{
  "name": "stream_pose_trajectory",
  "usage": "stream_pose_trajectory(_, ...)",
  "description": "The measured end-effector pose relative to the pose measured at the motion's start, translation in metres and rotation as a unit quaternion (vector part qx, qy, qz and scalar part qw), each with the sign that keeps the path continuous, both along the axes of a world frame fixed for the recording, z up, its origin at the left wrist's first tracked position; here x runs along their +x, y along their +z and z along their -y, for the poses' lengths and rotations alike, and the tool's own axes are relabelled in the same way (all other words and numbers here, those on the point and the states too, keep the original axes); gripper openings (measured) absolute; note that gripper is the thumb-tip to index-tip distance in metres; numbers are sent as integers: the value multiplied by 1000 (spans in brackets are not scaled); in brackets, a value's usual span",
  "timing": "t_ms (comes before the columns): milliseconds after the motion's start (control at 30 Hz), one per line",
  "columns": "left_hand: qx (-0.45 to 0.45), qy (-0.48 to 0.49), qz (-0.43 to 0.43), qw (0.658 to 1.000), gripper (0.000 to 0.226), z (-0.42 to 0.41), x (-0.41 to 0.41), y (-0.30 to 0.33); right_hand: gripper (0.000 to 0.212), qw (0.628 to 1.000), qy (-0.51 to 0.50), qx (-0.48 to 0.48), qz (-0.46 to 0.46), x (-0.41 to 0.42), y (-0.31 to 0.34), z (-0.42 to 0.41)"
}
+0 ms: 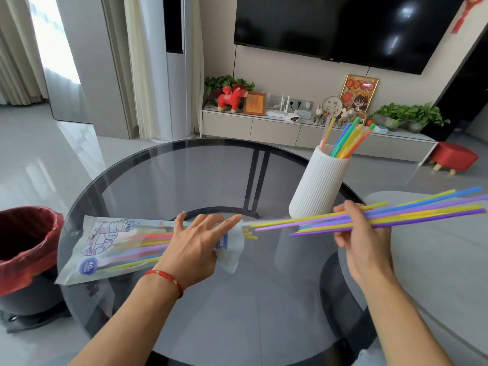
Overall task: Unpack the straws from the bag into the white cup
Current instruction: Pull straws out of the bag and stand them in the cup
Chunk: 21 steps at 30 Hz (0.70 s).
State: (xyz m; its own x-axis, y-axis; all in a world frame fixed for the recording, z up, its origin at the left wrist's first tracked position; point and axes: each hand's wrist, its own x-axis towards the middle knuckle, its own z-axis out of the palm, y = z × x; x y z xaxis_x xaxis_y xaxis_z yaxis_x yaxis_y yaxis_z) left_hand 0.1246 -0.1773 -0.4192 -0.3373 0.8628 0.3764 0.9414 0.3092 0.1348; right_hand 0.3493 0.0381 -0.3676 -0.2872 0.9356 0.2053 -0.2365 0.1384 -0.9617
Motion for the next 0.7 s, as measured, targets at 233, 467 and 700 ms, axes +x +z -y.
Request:
stream_pose_trajectory(233, -4, -6, 7, 1000, 89, -4, 6, 0, 24, 975, -18, 171, 143, 33, 56, -6)
stream_pose_trajectory(467, -22, -3, 8, 1000, 84, -2, 10, 6, 23, 899, 35, 236, 367, -13, 44, 14)
stream_pose_trajectory(700, -26, 4, -4, 1000, 84, -1, 9, 3, 35, 905, 52, 238, 349, -31, 40, 31)
